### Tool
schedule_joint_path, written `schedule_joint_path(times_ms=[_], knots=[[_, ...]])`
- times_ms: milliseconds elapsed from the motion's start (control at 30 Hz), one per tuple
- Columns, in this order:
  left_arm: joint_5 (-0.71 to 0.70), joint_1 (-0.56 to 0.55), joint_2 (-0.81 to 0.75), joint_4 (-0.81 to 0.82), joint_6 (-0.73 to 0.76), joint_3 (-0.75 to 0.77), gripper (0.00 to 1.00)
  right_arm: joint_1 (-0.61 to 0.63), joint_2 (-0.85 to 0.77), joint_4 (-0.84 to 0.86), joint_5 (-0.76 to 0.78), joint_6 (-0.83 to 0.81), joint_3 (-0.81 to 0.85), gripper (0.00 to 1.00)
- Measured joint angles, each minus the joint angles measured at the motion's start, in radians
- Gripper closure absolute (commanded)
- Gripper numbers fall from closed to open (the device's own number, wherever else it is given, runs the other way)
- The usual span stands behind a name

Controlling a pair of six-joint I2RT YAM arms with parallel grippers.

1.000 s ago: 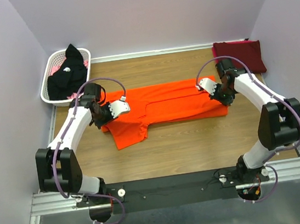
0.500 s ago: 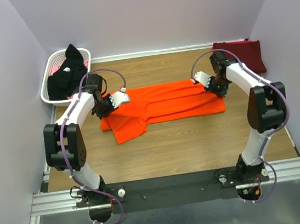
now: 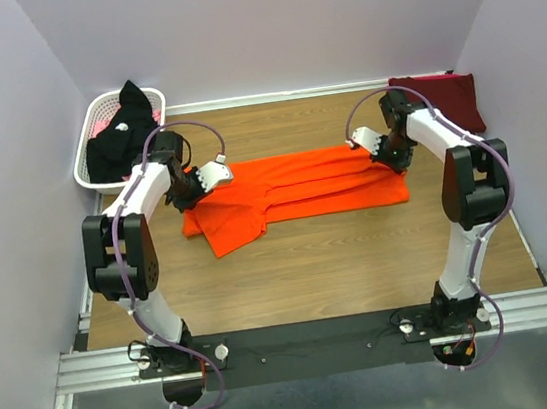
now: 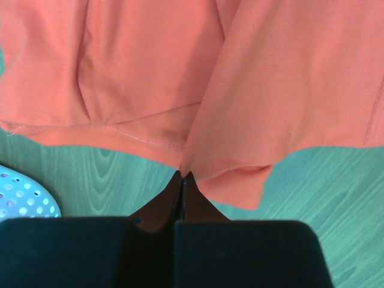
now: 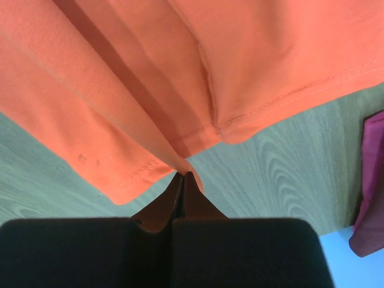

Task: Fold and stack the t-shirts
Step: Fold the other side of the tshirt into a rectangle

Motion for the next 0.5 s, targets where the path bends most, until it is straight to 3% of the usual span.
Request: schedule_joint_path(times_ms=[500], knots=[[0.0, 0.003, 0.063, 0.041, -0.005, 0.021, 1.0, 0.0, 0.069, 0.0, -0.001, 0.004, 0.062, 0.99]])
